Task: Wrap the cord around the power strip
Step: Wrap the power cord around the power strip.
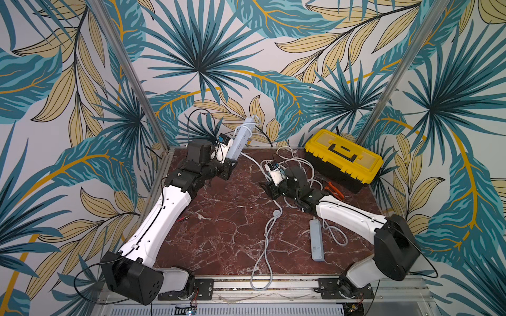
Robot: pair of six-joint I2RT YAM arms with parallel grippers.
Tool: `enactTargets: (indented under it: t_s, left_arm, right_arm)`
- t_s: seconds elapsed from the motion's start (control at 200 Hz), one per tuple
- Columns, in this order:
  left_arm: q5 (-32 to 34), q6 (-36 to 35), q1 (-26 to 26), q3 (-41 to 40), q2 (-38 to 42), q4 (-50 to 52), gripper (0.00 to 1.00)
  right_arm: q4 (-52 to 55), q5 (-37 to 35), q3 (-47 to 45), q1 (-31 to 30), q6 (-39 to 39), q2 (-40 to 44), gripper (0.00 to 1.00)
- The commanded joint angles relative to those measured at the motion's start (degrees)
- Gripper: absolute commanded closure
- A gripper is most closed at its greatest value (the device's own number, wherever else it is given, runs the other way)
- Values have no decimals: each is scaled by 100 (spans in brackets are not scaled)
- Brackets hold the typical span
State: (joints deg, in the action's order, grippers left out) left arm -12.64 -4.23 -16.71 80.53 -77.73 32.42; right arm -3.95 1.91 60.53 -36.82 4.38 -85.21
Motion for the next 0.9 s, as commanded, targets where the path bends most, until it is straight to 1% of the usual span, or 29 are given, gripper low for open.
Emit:
enactTargets:
  t_s: [0.0, 0.03, 0.08, 0.1, 0.2, 0.275, 0.345, 0.375, 0.441, 0.471, 0.601, 0.671, 0.796, 0.896]
  left_arm:
    - [1405, -895, 192, 300, -222, 55, 100]
    - [1539, -1014, 207, 334, -310, 100, 100]
    - [1554, -1185, 199, 396, -447, 197, 100]
    - [1734, -1234, 197, 409, -501, 232, 100]
    - [1892, -1550, -19, 481, -708, 500, 100]
    - [1834, -1833, -256, 427, -751, 697, 100]
    - [1636, -1895, -376, 293, -671, 830, 100]
    - [1340, -1940, -414, 208, -604, 874, 100]
    - [1041, -2077, -508, -24, -423, 957, 100]
    - [924, -2126, -549, -106, -343, 1002, 100]
    - [237, -2314, -754, -419, -76, 1376, 100]
    - [-243, -2465, -857, -625, 78, 1487, 100]
    - [-1495, -2780, -1035, -903, 345, 1579, 100]
    - [-2431, -2854, -1062, -883, 462, 1574, 100]
  right_arm:
    - [896, -814, 21, -233, 1654, 702, 100]
    - [1012, -887, 72, -346, 1990, 839, 100]
    - [1192, -1016, 233, -497, 2524, 988, 100]
    - [1237, -1076, 306, -531, 2695, 1028, 100]
    - [1395, -1197, 875, -583, 3261, 1103, 100]
    - [1449, -1157, 1343, -581, 3644, 1046, 100]
    - [1519, -1216, 1849, -573, 3963, 841, 100]
    - [1560, -1237, 2054, -560, 4103, 741, 100]
    - [1582, -1265, 2487, -519, 4435, 479, 100]
    - [1811, -1267, 2672, -492, 4567, 361, 100]
    - [1893, -967, 3404, -217, 4741, -115, 100]
    - [2049, -728, 3822, -7, 4741, -415, 100]
    - [2292, -176, 4504, 359, 4613, -979, 100]
    - [2466, 359, 4996, 702, 4155, -1459, 100]
